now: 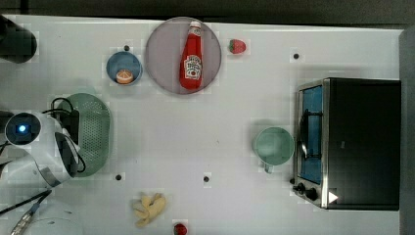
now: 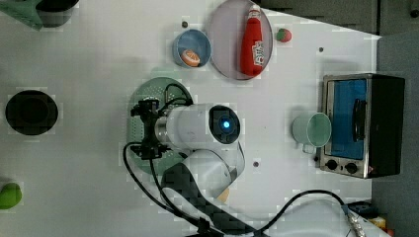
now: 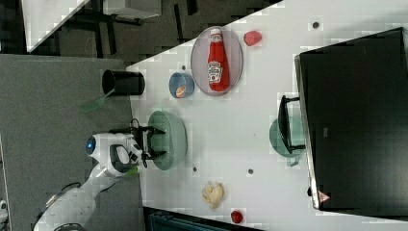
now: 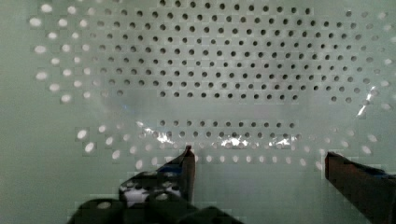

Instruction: Drag strainer right to left.

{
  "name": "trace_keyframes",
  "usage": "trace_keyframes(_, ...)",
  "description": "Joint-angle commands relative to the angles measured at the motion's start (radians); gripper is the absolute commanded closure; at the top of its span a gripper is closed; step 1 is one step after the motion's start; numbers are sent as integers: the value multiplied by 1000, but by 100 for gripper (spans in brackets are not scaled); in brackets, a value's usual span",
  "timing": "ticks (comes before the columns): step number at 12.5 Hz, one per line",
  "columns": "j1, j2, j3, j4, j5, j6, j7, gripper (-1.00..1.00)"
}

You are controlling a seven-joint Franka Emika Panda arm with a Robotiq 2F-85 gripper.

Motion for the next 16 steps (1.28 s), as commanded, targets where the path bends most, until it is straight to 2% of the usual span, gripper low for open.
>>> trace_keyframes(1, 10, -69, -12, -9, -30, -49, -19, -100)
trace_keyframes(5, 4, -283, -140, -8, -125, -356, -360, -100)
trace_keyframes(9, -10, -590, -378, -5, -172, -624, -706, -100)
trace_keyframes(11, -24, -724, -500, -4, -263, -738, -910, -100)
trace_keyframes(14, -40, -871, -658, -4, -433, -818, -1171, -100)
trace_keyframes(16, -42, -918, -733, -7, -450, -853, -1211, -100)
